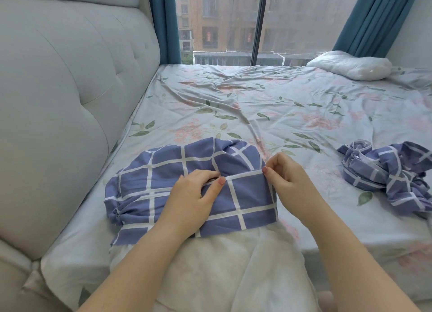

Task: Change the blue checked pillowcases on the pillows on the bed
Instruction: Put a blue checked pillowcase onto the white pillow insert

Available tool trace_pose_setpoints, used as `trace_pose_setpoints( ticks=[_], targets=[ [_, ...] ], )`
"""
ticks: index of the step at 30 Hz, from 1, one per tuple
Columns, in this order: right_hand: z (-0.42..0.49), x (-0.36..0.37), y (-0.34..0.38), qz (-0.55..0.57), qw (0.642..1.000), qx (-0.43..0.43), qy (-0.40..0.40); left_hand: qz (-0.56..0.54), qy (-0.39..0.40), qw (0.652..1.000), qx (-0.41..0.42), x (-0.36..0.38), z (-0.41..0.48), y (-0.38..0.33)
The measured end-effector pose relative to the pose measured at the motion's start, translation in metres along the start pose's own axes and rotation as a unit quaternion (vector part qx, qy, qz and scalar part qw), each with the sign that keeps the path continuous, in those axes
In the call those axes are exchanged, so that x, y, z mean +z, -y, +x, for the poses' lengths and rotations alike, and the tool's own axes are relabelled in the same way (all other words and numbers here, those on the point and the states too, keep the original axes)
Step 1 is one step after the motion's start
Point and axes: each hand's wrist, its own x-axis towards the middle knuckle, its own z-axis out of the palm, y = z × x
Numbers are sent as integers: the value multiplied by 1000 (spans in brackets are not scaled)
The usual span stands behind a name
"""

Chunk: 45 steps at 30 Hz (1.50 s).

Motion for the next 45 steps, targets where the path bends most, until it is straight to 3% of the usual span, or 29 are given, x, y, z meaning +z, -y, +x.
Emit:
trace_pose_setpoints(
  ticks=[3,9,14,16,20,25,29,31,35,36,38,40,42,43,45],
  targets=[
    [-1,4,4,-11,1000,-8,-9,2,7,1000,11,-2,-1,2],
    [-2,5,5,-13,998,1,68,-52,17,998,41,-7,-1,10],
    [-8,1,11,71,996,-55,7,-118,10,991,68,-17,-4,0],
    [-9,-2,8,25,998,-42,45,-126,18,989,81,-17,-6,-5],
    [-10,-1,-1,-104,980,65,157,-50,82,990,103,-7,-9,-7],
    [-13,0,-2,-138,982,95,86,-51,39,995,77,-7,0,3],
    [-14,-1,-1,-158,977,111,93,-31,46,995,82,-6,0,6],
    [-14,-1,6,-125,985,80,91,-30,42,996,72,-6,-1,7],
    [-16,4,32,95,994,-52,-6,-47,0,998,51,-14,6,11],
    [-16,4,31,91,994,-58,-3,-52,-5,998,46,-17,7,12],
    [-15,0,19,-31,996,-21,85,-47,10,998,40,-18,9,12],
    [-17,-5,8,-178,948,74,254,-23,62,997,41,-13,8,12],
    [-17,-8,1,-202,918,141,311,2,101,994,47,-6,6,11],
    [-17,-7,0,-179,930,149,285,4,97,994,48,-6,5,11],
    [-17,-3,-3,-105,972,144,154,-8,59,997,39,-12,4,10]
  ],
)
